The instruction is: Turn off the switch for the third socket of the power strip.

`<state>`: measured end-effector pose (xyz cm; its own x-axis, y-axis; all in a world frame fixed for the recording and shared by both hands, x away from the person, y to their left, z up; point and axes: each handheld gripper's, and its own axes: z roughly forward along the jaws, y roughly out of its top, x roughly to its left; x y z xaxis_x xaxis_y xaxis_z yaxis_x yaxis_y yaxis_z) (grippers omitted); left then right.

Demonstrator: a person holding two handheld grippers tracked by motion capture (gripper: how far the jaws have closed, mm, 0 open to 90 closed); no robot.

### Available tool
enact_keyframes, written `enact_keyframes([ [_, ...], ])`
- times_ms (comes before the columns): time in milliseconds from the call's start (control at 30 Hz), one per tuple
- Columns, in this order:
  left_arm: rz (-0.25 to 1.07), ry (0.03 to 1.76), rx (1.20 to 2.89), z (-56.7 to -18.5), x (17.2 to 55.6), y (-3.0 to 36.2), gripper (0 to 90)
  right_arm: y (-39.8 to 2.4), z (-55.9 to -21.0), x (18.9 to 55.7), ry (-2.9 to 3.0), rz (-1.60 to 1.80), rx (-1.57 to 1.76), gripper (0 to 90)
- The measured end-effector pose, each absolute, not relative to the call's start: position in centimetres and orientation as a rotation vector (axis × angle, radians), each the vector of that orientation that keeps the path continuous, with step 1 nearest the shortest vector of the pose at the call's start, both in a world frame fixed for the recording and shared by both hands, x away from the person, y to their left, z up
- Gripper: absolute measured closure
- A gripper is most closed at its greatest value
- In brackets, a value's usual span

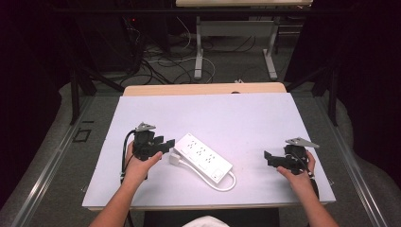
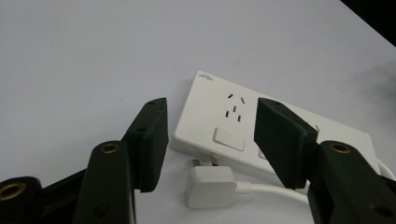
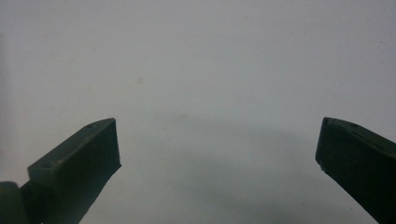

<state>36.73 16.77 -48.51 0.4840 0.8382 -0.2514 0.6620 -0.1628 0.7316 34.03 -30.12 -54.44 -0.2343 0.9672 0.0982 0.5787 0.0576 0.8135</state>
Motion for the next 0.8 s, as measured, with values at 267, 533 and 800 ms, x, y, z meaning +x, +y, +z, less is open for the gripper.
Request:
enact_keyframes([
  [267, 0.254, 1.247, 1.919, -48.5, 37.2, 16.0, 50.3, -30.1, -54.4, 34.0, 1.859, 1.060, 1.542, 0.0],
  [533, 0.245, 1.245, 1.939, -48.7, 37.7, 15.4, 53.7, -30.1, -54.4, 34.0, 1.861, 1.062, 1.543, 0.0],
  [800, 0.240, 1.246, 1.977, -49.0, 38.1, 14.6, 57.5, -30.1, -54.4, 34.0, 1.868, 1.064, 1.540, 0.0],
])
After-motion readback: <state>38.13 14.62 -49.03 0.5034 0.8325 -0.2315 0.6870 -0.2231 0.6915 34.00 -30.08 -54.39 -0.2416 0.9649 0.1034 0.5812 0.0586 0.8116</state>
